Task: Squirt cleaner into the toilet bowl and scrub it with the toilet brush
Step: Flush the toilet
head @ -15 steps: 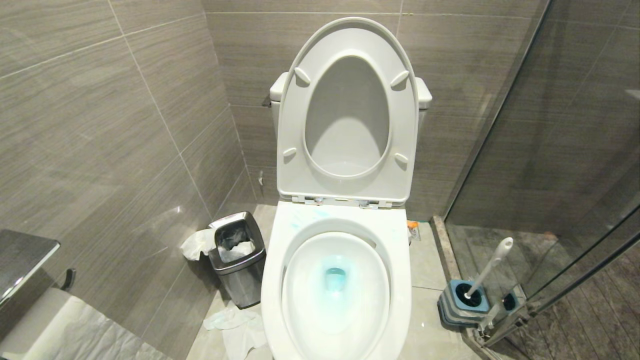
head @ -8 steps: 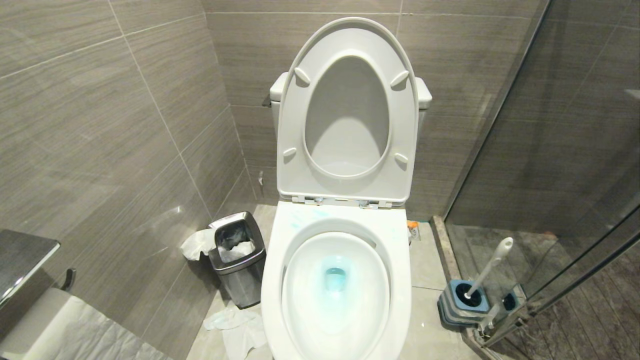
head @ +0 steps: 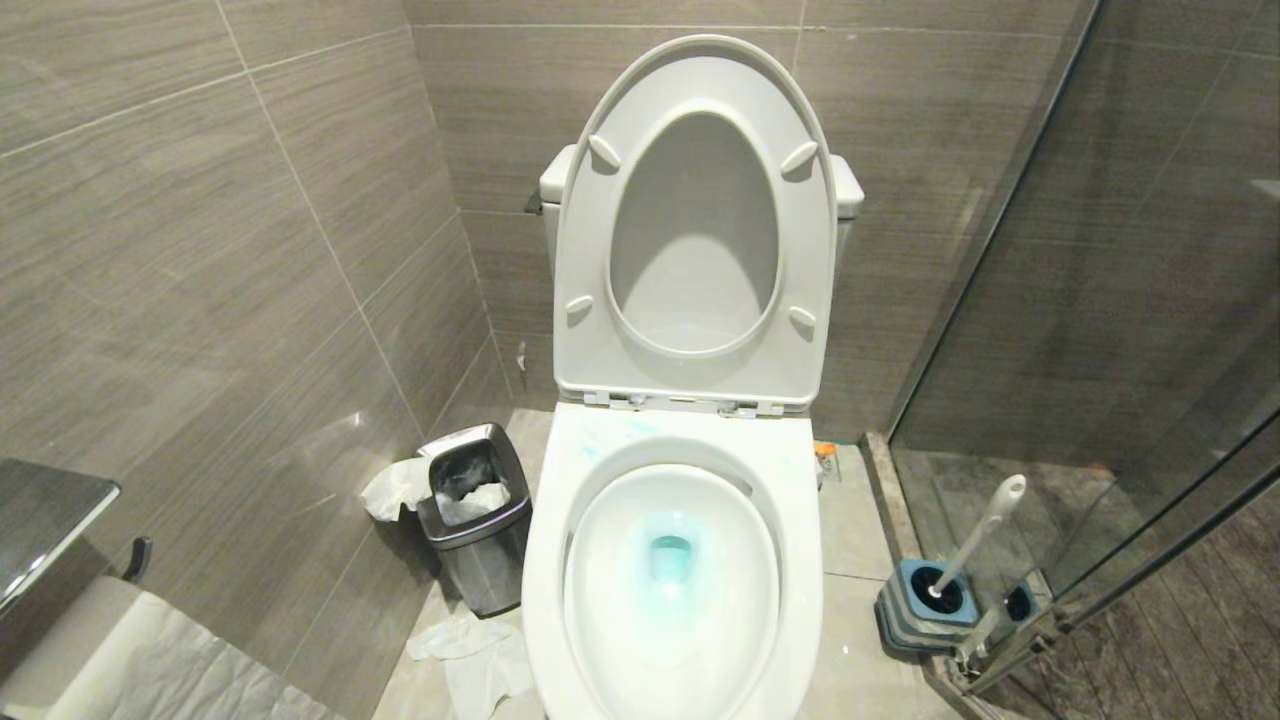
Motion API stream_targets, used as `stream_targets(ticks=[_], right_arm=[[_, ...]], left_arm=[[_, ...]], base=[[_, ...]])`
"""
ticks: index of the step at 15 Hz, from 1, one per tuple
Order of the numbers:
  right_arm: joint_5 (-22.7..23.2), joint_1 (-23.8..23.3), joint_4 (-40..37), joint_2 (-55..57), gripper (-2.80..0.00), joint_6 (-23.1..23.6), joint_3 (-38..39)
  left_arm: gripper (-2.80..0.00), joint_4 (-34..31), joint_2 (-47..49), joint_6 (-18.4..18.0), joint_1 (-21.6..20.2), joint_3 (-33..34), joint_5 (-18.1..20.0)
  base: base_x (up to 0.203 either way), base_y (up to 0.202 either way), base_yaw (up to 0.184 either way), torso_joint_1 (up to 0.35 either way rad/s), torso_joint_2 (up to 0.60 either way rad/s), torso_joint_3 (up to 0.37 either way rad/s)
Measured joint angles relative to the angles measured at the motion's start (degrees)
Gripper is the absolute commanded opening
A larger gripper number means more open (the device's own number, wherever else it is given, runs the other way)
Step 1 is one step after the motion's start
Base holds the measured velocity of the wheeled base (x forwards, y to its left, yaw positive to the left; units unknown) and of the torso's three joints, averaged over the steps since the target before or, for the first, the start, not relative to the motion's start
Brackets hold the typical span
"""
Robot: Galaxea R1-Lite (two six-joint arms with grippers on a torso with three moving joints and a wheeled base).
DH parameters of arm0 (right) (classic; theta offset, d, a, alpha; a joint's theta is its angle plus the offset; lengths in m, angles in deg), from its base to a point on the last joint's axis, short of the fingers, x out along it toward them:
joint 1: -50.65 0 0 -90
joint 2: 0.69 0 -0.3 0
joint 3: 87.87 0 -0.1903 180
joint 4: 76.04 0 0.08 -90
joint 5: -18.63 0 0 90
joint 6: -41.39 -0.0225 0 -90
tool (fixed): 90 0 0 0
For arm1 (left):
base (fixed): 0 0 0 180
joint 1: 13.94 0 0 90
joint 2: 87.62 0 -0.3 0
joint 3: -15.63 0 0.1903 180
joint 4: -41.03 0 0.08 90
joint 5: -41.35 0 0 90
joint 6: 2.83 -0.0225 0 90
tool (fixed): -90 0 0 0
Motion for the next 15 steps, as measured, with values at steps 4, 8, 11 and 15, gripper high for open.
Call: stream_targets(ticks=[4,8,11,15], right_arm=[[-0.16,0.0,-0.01,-0.06,-2.8,-1.07,0.1],[-0.23,0.0,-0.23,-0.09,-2.8,-3.24,0.08],[-0.28,0.0,-0.24,-0.09,-2.8,-3.36,0.08],[-0.23,0.0,-0.26,-0.07,-2.8,-3.35,0.08]], left_arm=[[-2.8,0.0,0.0,0.0,0.0,0.0,0.0],[-2.8,0.0,0.0,0.02,0.0,0.0,0.0],[-2.8,0.0,0.0,-0.01,0.0,0.0,-0.02],[-2.8,0.0,0.0,0.02,0.0,0.0,0.0]], base=[[0.0,0.0,0.0,0.0,0.0,0.0],[0.0,0.0,0.0,0.0,0.0,0.0],[0.0,0.0,0.0,0.0,0.0,0.0],[0.0,0.0,0.0,0.0,0.0,0.0]])
